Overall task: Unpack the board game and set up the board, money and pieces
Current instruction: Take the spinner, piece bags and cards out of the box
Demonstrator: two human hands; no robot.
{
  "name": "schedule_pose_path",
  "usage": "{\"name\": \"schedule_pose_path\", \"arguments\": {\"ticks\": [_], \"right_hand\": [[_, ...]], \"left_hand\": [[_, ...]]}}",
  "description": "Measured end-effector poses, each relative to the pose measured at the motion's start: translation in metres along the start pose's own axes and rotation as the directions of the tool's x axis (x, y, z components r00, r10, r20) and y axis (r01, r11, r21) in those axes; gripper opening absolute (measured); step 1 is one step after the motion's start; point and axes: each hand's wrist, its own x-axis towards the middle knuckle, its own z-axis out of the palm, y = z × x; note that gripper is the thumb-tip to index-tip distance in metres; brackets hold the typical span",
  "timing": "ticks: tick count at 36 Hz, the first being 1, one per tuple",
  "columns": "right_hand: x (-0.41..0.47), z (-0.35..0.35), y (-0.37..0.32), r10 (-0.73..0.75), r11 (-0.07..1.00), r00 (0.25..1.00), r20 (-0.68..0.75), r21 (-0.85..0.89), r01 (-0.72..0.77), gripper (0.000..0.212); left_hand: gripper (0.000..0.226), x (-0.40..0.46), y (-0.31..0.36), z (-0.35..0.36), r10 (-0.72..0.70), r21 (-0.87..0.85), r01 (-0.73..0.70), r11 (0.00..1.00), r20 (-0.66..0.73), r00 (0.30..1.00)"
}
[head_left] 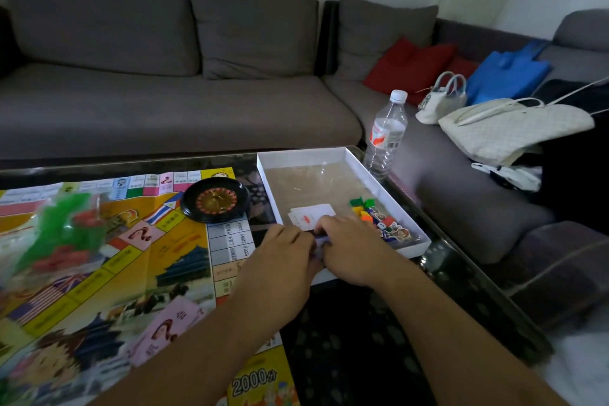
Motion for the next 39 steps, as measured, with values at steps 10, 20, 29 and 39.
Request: {"name": "schedule_pose_path", "arguments": {"ticks": [10,20,29,39], "right_hand": [[0.007,0.010,-0.004,0.014,1.000,1.000,-0.010,-0.025,-0.014,0.060],[0.002,0.008,-0.001,-0.031,0.999,0.997,-0.072,0.014,0.032,0.019],[-0.005,-0.005,0.007,-0.055,0.991,0.994,-0.091,0.116,0.065,0.010],[-0.020,-0.031,0.012,0.389,0.581,0.887,-0.248,0.814,-0.027,0.012]], "left_hand": [[0.044,0.000,0.000,0.004,-0.074,-0.067,0.073,0.995,-0.009,0.997],[0.048,-0.001,-0.001,0.007,-0.070,-0.070,0.068,0.995,-0.037,0.997],[0.060,-0.002,0.003,0.001,-0.117,-0.114,0.112,0.987,-0.044,0.992],[0.030,-0.003,0.010,-0.025,-0.441,-0.606,0.342,0.718,-0.015,0.898]]}}
